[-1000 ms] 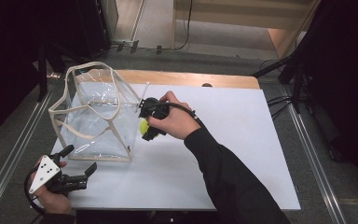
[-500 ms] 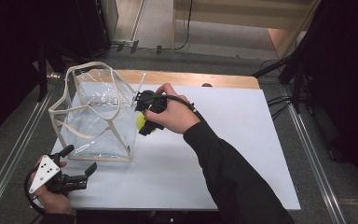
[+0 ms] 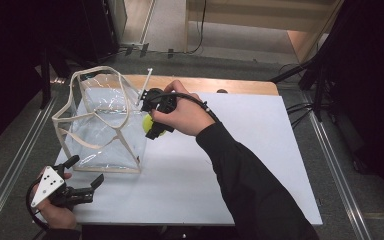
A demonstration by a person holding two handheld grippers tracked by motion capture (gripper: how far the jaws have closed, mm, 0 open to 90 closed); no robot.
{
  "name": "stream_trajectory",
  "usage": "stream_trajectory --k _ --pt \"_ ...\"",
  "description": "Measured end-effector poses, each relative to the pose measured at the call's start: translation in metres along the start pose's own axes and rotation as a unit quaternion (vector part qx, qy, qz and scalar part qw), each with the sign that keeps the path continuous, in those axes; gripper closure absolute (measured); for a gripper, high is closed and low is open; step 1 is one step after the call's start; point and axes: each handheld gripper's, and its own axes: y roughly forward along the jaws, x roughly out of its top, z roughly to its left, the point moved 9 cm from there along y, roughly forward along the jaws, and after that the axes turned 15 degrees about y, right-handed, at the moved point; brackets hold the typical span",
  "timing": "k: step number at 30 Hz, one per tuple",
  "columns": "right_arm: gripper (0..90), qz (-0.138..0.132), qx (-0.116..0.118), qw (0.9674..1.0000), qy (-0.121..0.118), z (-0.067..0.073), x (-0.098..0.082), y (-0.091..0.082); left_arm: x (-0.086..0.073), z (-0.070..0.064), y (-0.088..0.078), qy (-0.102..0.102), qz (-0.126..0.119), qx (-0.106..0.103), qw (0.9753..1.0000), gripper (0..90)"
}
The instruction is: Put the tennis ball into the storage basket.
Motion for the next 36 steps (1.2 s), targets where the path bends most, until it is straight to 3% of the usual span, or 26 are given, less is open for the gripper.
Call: stream_trajectory --k 14,20,36 --pt "23.4 0.005 -0.003 1.0 -0.004 0.005 0.011 -0.015 0.0 0.0 0.001 -0.002 0.001 0.001 1.0 0.0" --pt "23.4 0.008 0.004 0.9997 -0.021 0.008 0.016 -0.021 0.0 0.0 0.001 -0.002 -0.001 0.001 1.0 0.0" --pt "23.4 -0.001 -0.012 0.9996 -0.025 0.012 0.036 -0.043 0.0 0.0 0.001 -0.003 0.001 0.001 1.0 0.0"
